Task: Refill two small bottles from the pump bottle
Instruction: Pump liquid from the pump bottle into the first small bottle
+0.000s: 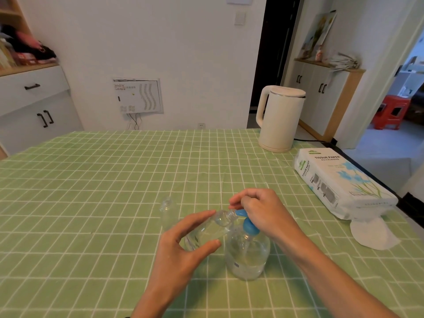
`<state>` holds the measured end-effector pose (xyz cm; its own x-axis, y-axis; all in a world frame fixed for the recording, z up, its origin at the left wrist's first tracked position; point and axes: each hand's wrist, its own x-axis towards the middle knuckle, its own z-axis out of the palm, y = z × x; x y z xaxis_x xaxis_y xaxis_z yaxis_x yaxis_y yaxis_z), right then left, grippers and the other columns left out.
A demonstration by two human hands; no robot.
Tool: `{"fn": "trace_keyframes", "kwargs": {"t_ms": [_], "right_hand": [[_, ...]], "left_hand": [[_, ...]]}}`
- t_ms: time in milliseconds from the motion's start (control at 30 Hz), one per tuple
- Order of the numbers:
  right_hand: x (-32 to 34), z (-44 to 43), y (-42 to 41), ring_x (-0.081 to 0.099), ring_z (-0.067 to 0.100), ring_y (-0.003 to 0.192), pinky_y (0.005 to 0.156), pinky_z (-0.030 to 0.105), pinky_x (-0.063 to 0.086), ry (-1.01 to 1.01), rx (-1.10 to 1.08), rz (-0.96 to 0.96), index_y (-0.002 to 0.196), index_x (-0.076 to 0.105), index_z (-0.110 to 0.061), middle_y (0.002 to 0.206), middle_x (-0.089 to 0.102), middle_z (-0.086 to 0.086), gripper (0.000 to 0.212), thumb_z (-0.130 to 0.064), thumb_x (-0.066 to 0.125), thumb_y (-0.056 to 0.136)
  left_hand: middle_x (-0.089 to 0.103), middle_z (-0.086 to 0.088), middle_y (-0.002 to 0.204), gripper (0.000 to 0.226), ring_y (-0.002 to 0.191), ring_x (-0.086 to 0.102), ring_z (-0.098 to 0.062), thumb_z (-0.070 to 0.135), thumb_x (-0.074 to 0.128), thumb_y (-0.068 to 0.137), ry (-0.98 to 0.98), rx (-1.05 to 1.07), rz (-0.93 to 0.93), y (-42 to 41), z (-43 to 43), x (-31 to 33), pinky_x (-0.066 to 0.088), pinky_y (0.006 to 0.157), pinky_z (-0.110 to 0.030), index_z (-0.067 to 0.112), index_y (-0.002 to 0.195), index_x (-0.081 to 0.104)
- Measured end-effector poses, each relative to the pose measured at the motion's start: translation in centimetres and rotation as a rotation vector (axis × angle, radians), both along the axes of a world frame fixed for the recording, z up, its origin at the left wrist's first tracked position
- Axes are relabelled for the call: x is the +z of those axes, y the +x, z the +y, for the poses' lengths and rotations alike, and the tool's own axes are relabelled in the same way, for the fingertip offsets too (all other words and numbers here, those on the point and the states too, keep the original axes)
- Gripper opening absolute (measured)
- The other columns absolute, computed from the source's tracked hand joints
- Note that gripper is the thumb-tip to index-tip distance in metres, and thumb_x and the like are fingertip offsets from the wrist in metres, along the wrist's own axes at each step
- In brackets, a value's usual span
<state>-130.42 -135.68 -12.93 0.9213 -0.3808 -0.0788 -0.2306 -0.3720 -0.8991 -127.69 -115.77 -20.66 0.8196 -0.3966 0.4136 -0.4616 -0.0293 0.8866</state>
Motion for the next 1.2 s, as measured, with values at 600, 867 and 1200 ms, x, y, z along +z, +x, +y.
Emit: {"fn": "trace_keyframes", "kwargs": {"t_ms": [600, 867, 1200], "right_hand": [[0.44, 0.29, -0.17, 0.075, 0.007, 0.095, 0.089, 0.024, 0.056, -0.024, -0.011, 0.012, 0.085, 0.08, -0.021, 0.089, 0.081, -0.007, 0.037, -0.006, 0.049, 0.099], [-0.15, 0.2, 0.04, 0.076, 0.007, 0.093, 0.084, 0.023, 0.055, 0.0, -0.011, -0.005, 0.081, 0.08, -0.022, 0.085, 0.081, -0.006, 0.041, -0.003, 0.048, 0.098], [-0.1, 0.18, 0.04, 0.075, 0.007, 0.095, 0.089, 0.026, 0.056, -0.012, -0.017, 0.003, 0.081, 0.08, -0.022, 0.085, 0.081, -0.008, 0.039, -0.006, 0.049, 0.098]], "left_hand": [[0.076, 0.02, 0.125, 0.051, 0.124, 0.069, -0.004, 0.036, 0.086, 0.073, -0.007, -0.007, -0.002, -0.35, -0.02, 0.02, 0.048, 0.105, -0.014, 0.047, 0.121, 0.073], [0.077, 0.019, 0.124, 0.052, 0.123, 0.069, -0.005, 0.035, 0.086, 0.072, -0.01, -0.008, 0.011, -0.19, -0.17, -0.24, 0.049, 0.104, -0.014, 0.047, 0.121, 0.074], [0.077, 0.019, 0.124, 0.051, 0.122, 0.069, -0.006, 0.036, 0.086, 0.073, -0.006, -0.01, -0.002, -0.31, -0.11, 0.04, 0.049, 0.103, -0.014, 0.047, 0.12, 0.074]]}}
